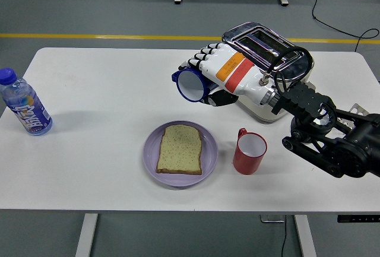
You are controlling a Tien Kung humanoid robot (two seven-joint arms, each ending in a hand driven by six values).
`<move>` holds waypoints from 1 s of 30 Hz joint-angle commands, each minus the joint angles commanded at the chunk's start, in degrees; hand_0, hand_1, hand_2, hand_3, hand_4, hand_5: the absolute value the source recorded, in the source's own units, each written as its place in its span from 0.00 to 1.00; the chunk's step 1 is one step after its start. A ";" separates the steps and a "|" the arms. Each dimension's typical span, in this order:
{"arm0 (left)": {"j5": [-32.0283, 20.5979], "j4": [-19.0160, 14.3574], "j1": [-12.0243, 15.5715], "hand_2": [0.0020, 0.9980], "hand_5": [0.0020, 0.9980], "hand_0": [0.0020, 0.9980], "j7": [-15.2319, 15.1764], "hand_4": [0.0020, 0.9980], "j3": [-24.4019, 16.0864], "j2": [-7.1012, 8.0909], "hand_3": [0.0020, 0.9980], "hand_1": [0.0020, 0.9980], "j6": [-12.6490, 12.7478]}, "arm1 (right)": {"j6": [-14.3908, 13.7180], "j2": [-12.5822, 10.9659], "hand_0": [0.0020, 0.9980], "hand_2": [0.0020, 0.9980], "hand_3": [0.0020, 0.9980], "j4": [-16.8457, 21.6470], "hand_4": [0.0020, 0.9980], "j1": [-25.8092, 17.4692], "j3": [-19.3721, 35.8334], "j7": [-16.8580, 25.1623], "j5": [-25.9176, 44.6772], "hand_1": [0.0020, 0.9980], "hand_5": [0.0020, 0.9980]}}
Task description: Pick up the cup,pour liquid into bread,place the cup on the desk
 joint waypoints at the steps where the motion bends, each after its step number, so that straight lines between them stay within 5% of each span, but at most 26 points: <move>1: -0.11 0.00 0.00 0.77 1.00 0.69 -0.03 0.40 0.04 -0.02 0.61 0.76 0.00 | -0.17 -0.06 0.41 0.51 0.54 0.04 0.70 0.50 -0.84 -0.42 -0.36 0.37 0.00; 30: -0.39 0.04 0.05 0.77 1.00 0.69 -0.05 0.40 0.12 -0.11 0.61 0.76 -0.07 | -3.97 0.14 0.43 0.51 0.54 0.04 0.68 2.60 -4.98 -5.11 -3.64 0.38 0.00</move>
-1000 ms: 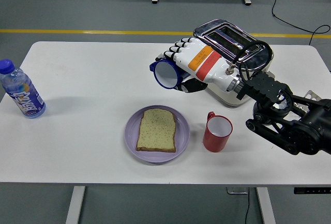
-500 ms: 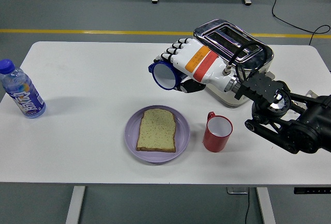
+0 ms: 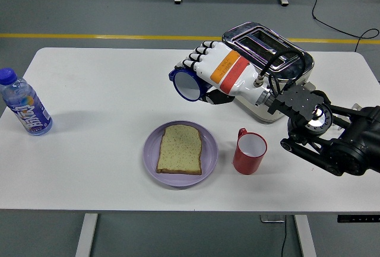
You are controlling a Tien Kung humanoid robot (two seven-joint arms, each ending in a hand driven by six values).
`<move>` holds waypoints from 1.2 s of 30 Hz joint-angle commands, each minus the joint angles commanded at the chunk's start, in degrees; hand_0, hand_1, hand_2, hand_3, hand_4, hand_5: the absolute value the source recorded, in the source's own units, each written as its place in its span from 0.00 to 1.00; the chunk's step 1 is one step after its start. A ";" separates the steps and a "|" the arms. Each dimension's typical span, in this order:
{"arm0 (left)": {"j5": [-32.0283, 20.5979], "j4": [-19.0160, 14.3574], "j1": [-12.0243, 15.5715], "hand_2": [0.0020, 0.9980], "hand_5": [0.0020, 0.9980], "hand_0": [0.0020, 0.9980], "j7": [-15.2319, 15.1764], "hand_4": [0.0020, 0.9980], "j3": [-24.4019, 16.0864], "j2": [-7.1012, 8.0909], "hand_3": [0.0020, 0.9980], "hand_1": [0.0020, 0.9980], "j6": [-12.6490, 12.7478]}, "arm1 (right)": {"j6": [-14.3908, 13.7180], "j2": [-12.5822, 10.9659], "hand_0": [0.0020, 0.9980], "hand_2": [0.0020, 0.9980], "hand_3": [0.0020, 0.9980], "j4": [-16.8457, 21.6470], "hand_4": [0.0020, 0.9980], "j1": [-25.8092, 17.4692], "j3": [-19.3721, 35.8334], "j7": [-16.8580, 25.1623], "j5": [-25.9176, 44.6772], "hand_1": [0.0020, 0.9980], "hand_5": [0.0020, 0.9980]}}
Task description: Pick up the cup,pour liquid into bread,place the cup on the desk
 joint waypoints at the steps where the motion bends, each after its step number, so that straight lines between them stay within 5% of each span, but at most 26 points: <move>1: 0.00 0.00 0.01 0.77 1.00 0.69 0.00 0.40 -0.02 -0.02 0.61 0.76 0.00 | -0.13 0.04 0.44 0.51 0.54 -0.10 0.67 -0.10 0.09 0.05 0.02 0.38 0.00; 36: 0.94 -0.02 0.17 0.77 1.00 0.69 0.34 0.40 -0.66 -0.15 0.61 0.76 0.18 | -0.36 -0.04 0.45 0.51 0.54 -0.77 0.67 0.71 -2.20 -2.94 -1.14 0.39 0.00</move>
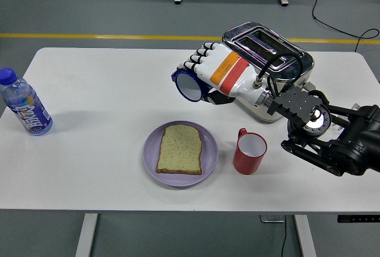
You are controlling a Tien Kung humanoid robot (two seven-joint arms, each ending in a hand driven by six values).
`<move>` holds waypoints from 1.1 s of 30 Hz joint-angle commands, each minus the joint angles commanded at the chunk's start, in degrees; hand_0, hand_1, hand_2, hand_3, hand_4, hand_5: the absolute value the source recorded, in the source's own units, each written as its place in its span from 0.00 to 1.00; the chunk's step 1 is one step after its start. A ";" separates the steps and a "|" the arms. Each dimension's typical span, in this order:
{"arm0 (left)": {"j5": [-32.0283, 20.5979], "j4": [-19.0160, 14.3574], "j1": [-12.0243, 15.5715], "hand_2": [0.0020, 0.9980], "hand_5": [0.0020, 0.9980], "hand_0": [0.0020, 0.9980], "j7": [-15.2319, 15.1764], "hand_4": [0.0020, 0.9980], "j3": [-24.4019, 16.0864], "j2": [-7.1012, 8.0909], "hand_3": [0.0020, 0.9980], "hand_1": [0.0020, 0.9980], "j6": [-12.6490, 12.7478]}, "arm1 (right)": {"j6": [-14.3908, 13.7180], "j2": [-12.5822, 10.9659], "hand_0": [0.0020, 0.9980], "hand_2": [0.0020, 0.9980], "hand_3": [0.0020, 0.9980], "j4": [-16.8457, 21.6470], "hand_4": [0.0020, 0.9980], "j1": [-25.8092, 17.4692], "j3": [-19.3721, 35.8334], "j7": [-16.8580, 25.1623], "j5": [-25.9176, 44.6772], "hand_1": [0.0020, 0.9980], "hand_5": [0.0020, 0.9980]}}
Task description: Pick up the cup,pour liquid into bread,place the cup on the desk
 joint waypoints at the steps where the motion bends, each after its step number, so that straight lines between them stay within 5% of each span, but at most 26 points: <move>1: 0.09 0.00 0.01 0.77 1.00 0.69 0.03 0.40 -0.05 0.00 0.61 0.76 0.01 | 0.00 -0.04 0.46 0.52 0.54 -0.02 0.66 -0.05 0.06 0.08 0.27 0.39 0.00; 33: 0.80 -0.02 0.05 0.77 1.00 0.69 0.23 0.40 -0.36 -0.03 0.61 0.76 0.03 | 0.00 -1.32 0.48 0.52 0.54 1.23 0.65 -2.03 3.15 7.09 18.43 0.40 0.00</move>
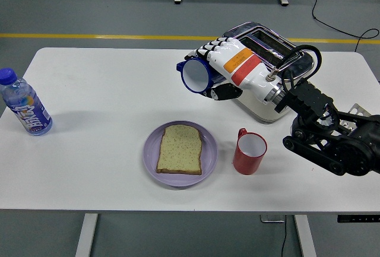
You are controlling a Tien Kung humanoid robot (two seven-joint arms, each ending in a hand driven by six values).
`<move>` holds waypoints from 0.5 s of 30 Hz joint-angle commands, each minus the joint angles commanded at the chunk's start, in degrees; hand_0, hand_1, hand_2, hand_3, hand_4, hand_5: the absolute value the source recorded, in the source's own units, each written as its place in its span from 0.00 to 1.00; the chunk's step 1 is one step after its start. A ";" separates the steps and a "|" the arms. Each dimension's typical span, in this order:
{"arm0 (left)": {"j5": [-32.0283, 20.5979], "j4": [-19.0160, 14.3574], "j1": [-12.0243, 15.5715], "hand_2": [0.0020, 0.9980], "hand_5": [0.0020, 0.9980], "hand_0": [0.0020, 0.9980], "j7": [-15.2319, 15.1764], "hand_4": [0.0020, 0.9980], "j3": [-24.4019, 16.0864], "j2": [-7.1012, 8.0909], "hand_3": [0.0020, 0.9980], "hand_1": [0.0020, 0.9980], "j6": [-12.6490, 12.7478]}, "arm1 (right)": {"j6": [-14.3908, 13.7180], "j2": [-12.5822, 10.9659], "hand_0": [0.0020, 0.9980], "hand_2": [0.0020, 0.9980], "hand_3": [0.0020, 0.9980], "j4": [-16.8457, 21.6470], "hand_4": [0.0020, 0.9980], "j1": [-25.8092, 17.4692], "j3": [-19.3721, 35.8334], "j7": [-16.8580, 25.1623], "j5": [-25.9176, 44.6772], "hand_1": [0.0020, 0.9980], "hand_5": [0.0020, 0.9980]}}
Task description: Pick up the cup,pour liquid into bread,place the cup on the desk
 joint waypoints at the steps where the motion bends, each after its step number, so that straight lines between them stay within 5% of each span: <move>1: 0.01 0.01 -0.01 0.77 1.00 0.69 0.00 0.40 -0.02 -0.01 0.61 0.76 0.01 | 0.00 -0.04 0.48 0.52 0.54 0.07 0.65 0.00 0.00 0.22 0.52 0.40 0.00; 15: -0.09 0.03 -0.05 0.77 1.00 0.69 -0.01 0.40 0.01 0.00 0.61 0.76 -0.05 | 0.49 -0.59 0.49 0.52 0.54 1.82 0.65 -0.28 -0.02 3.17 9.91 0.40 0.00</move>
